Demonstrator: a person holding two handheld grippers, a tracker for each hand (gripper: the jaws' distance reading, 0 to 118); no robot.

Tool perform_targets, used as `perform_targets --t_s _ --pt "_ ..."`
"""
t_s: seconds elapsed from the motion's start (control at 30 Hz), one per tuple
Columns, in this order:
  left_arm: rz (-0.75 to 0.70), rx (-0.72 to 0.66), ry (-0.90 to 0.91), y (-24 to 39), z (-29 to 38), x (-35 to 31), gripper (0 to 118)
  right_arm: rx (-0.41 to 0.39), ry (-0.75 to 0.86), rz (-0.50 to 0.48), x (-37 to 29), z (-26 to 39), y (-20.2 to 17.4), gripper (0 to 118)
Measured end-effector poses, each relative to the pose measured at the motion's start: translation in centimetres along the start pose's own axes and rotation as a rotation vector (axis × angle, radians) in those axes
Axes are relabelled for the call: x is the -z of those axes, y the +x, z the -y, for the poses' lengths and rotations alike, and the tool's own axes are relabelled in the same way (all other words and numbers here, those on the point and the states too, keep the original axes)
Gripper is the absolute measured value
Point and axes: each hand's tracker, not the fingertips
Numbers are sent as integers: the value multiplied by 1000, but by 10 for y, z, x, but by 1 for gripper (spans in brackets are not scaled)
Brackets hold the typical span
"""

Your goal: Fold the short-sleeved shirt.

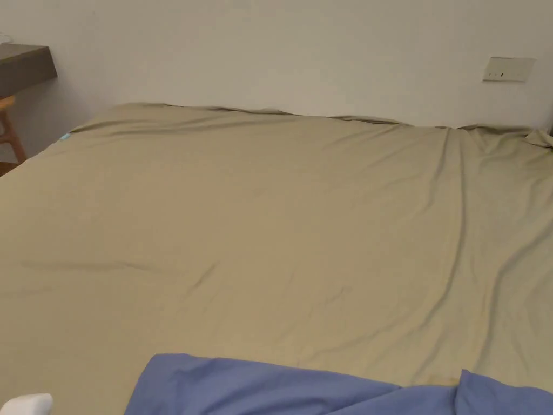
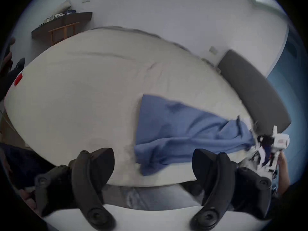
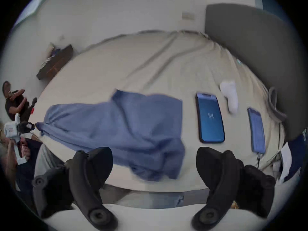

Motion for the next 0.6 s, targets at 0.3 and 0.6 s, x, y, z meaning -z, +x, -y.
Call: perform_targets --t_s 0.3,0.6 --pt "-87 75 222 55 -8 -11 15 -97 63 31 -9 -12 -65 10" --pt "-148 -93 111 26 -6 34 23 -94 57 -17 -7 -9 -70 5"
